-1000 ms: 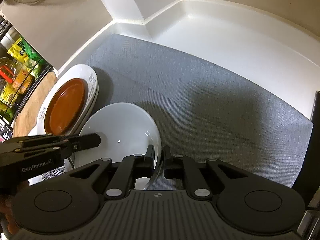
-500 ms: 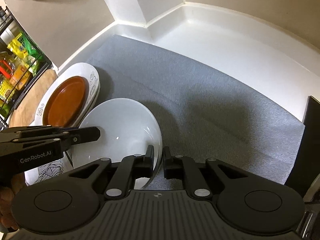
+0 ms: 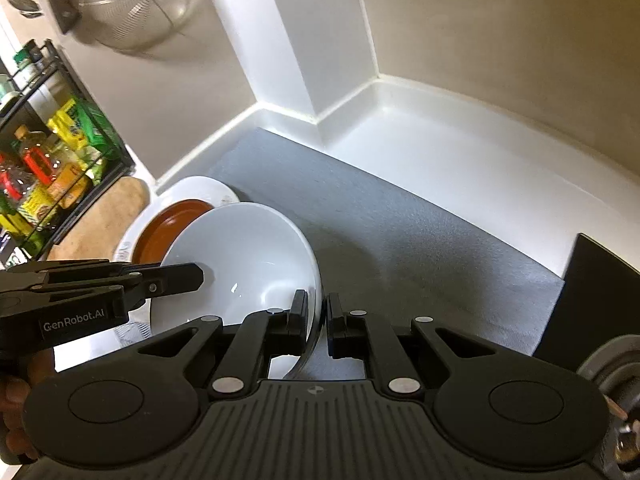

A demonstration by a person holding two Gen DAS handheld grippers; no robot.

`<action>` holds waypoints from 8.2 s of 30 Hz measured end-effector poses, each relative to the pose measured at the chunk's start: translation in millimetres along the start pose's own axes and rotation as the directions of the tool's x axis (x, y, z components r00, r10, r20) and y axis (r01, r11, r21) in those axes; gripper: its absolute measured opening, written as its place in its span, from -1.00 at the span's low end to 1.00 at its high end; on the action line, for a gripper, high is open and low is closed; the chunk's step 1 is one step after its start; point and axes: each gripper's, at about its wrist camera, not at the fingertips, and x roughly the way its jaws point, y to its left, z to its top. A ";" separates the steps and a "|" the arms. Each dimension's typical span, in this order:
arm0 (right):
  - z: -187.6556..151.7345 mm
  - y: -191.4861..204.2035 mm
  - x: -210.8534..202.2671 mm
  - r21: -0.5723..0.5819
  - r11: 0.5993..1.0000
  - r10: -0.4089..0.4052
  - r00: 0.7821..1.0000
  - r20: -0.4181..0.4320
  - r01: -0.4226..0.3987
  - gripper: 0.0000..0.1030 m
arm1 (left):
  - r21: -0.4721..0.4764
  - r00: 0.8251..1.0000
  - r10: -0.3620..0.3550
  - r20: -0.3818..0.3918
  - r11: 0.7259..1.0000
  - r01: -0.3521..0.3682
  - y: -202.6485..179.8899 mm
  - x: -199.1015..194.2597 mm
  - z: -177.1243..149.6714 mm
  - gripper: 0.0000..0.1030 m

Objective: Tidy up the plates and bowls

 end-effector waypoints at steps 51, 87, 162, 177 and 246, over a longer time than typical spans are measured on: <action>-93.4 33.5 -29.3 0.023 0.998 -0.046 0.983 -0.179 0.051 -0.81 | 0.035 0.988 0.026 -0.150 0.999 -0.021 -19.7 -24.3 -76.5 -0.89; -91.2 44.0 -13.0 0.001 0.994 -0.111 0.971 -0.213 0.114 -0.80 | -0.025 0.984 0.013 -0.178 1.000 -0.018 -7.0 -12.2 -80.7 -0.88; -91.8 63.0 -36.7 -0.052 0.979 -0.200 0.973 -0.118 0.195 -0.68 | -0.028 0.984 0.023 -0.175 0.999 -0.028 -6.0 -17.2 -91.2 -0.92; -93.5 61.3 -38.0 -0.060 0.976 -0.214 0.973 -0.092 0.209 -0.64 | -0.045 0.985 0.013 -0.173 0.999 -0.021 -3.7 -19.3 -91.1 -0.90; -61.0 55.2 61.6 0.124 0.992 0.037 0.968 -0.248 -0.006 -0.16 | -0.262 0.984 -0.026 -0.175 0.965 -0.021 90.9 13.9 -84.4 -0.33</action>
